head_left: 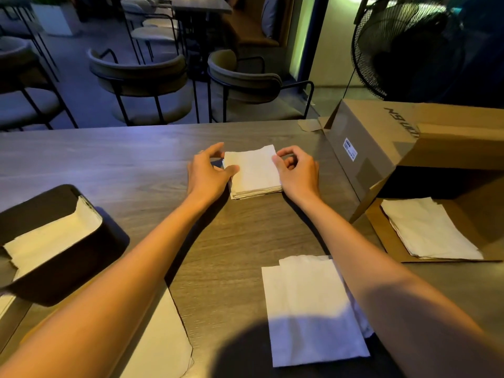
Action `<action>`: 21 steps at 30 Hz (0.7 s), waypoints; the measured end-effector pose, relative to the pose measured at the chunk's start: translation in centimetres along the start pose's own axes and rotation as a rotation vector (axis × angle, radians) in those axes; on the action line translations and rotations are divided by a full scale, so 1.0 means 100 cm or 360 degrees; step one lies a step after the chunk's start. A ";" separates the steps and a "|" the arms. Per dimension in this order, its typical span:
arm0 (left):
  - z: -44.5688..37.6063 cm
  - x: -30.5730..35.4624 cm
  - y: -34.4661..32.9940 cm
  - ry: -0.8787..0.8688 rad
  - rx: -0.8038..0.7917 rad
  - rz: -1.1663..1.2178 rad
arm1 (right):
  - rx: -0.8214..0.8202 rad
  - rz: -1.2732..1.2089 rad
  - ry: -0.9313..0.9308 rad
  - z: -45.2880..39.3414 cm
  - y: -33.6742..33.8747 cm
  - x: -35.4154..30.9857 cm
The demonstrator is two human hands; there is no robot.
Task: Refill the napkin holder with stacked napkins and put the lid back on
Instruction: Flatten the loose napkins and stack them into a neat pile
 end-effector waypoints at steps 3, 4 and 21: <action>-0.001 -0.002 -0.001 -0.0036 0.0001 -0.0061 | -0.0012 0.0002 -0.0001 -0.001 -0.002 0.001; -0.001 -0.003 -0.002 -0.0039 0.0000 -0.0070 | -0.0016 -0.0003 -0.0006 -0.001 -0.002 0.001; 0.017 -0.002 0.013 0.0152 -0.0178 0.0008 | 0.0008 0.0023 0.0138 0.015 0.003 -0.017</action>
Point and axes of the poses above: each hand's wrist, its own z-axis away from the middle knuckle, its own y-axis out of the back of the hand, x = y × z, the point moved 5 cm from there along -z, towards the middle knuckle, and after that the axes turned 5 degrees about -z, right-handed, at the moved point
